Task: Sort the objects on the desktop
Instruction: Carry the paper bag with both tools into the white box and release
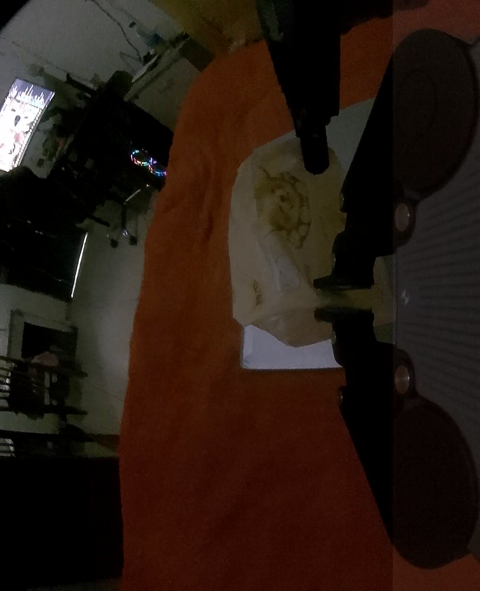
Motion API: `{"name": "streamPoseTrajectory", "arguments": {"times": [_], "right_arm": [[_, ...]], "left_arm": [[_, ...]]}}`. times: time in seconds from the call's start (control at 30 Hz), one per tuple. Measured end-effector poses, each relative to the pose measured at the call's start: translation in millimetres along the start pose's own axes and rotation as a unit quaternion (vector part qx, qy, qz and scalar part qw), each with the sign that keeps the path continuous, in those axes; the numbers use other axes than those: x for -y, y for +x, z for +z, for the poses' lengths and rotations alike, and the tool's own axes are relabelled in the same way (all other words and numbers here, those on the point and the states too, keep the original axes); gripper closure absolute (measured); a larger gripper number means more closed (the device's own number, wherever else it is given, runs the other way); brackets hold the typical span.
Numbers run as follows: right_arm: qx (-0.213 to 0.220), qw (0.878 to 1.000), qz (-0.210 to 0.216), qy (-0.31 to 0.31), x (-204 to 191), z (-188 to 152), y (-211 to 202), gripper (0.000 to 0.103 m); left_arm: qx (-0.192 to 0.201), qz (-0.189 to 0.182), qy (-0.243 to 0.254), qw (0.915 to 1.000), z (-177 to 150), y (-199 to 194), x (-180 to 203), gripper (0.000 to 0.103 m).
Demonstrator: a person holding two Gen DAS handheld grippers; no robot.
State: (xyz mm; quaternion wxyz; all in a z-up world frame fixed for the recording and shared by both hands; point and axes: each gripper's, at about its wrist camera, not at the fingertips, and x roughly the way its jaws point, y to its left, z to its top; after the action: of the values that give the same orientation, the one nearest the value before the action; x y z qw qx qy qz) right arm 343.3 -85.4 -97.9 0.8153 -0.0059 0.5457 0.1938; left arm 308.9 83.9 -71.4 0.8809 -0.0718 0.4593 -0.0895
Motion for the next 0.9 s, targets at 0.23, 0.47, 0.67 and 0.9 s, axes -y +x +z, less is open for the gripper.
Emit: {"name": "streamPoseTrajectory", "arguments": {"times": [0.23,0.47,0.67,0.9], "right_arm": [[0.02,1.0,-0.009,-0.003,-10,-21,-42,0.098],[0.035,0.999,-0.01,-0.005,-20,-55,-84,0.098],[0.031,1.0,-0.005,0.001,-19,-89,-105,0.098],[0.002,1.0,0.002,0.01,-21,-142,-109,0.098]], "left_arm": [[0.01,-0.017,-0.002,0.9998,-9,-41,19,0.096],[0.007,-0.023,0.015,0.9996,-30,-74,45,0.096],[-0.01,-0.024,0.034,0.9991,-55,-92,69,0.096],[-0.054,-0.018,0.059,0.9966,-106,-104,101,0.096]]}}
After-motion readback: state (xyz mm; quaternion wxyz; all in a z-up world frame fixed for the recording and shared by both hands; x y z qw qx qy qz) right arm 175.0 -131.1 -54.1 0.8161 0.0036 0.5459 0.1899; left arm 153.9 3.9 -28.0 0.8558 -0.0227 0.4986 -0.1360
